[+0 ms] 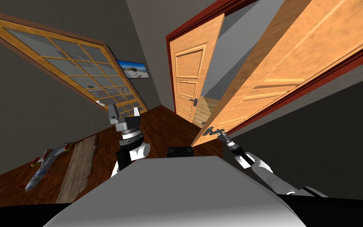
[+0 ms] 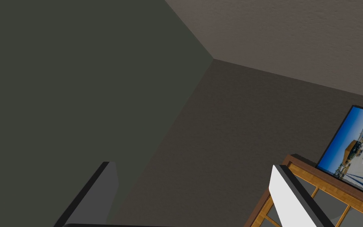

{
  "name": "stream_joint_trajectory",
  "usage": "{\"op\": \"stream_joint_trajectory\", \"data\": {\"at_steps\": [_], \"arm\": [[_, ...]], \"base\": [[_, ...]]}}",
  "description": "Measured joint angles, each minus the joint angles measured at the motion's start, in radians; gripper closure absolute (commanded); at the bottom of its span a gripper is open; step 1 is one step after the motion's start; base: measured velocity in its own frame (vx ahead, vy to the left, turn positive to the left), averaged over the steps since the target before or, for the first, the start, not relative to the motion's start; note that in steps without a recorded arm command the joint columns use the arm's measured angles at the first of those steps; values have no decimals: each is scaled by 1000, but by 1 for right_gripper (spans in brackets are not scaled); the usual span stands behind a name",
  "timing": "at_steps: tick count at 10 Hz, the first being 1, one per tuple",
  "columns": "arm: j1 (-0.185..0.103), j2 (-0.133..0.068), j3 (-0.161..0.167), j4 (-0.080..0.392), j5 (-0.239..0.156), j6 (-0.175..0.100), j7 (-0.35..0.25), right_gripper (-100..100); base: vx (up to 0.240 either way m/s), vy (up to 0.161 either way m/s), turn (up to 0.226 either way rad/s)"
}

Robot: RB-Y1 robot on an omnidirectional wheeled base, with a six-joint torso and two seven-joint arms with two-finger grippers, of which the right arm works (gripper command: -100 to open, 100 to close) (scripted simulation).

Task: Pull the door open

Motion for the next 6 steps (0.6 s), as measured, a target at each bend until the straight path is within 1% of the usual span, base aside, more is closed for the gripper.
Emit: {"op": "stream_joint_trajectory", "data": {"at_steps": [1, 2, 3, 4, 6], "arm": [[9, -4, -1, 13, -1, -25, -3, 100], [10, -4, 1, 46, 1, -59, -8, 100], [14, -6, 1, 55, 1, -78, -11, 100], [14, -6, 3, 59, 2, -89, -13, 100], [17, -8, 2, 57, 1, -90, -14, 100]], "base": [[-2, 12, 35], [-1, 9, 25], [2, -11, -32], [-2, 10, 29], [0, 0, 0]]}}
